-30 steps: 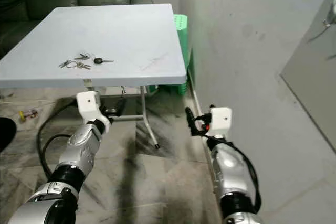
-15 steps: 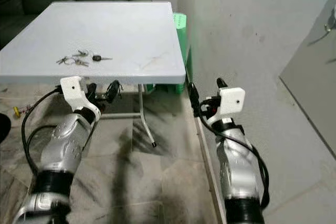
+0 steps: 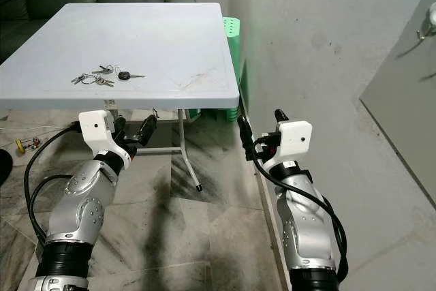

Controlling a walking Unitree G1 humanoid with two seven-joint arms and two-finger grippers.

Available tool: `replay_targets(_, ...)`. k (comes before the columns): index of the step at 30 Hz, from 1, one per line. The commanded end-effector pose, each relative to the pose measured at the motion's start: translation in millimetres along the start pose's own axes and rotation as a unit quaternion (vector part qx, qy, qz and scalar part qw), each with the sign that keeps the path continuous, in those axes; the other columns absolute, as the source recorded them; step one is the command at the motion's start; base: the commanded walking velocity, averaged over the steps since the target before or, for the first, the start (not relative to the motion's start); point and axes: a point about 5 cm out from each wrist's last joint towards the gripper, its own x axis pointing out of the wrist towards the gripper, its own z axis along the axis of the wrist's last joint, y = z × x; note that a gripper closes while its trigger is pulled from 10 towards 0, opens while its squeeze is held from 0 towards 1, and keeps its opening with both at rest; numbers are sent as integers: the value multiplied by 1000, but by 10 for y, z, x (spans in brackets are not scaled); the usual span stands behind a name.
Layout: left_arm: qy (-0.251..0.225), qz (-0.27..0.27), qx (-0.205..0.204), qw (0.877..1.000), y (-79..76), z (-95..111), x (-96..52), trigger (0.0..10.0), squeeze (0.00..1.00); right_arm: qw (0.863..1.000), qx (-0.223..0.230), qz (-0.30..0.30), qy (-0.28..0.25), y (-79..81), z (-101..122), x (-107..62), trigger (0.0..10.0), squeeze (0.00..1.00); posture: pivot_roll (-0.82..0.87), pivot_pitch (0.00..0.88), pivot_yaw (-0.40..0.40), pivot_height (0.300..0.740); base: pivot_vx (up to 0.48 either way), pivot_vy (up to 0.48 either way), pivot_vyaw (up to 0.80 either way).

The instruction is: Hang keys on a hook

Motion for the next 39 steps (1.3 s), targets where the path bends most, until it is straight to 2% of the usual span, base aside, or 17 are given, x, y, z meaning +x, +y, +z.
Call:
replay_targets(1,0,-1,5,1000,3,53,39,10000,0,1000,-5,3,-5,-2,50,33,10000,0,-76,8,-16,724,0,262,0)
replay_targets(25,-4,17,-10,1000,53,102,87,10000,0,1000,-9,5,8,-17,27,12,10000,0,-79,0,-29,724,0,418,0)
replay_targets(31,3,32,-29,999,68,78,93,10000,0,1000,-10,3,11,-21,19,4,10000,0,-80,0,-32,724,0,0,0)
replay_targets(34,-5,27,-13,1000,68,82,89,10000,0,1000,-10,4,13,-24,15,-2,10000,0,-82,0,-33,724,0,0,0)
replay_targets(39,-8,31,-15,999,76,81,81,10000,0,1000,-12,5,14,-30,17,-4,10000,0,-83,0,-32,724,0,0,0)
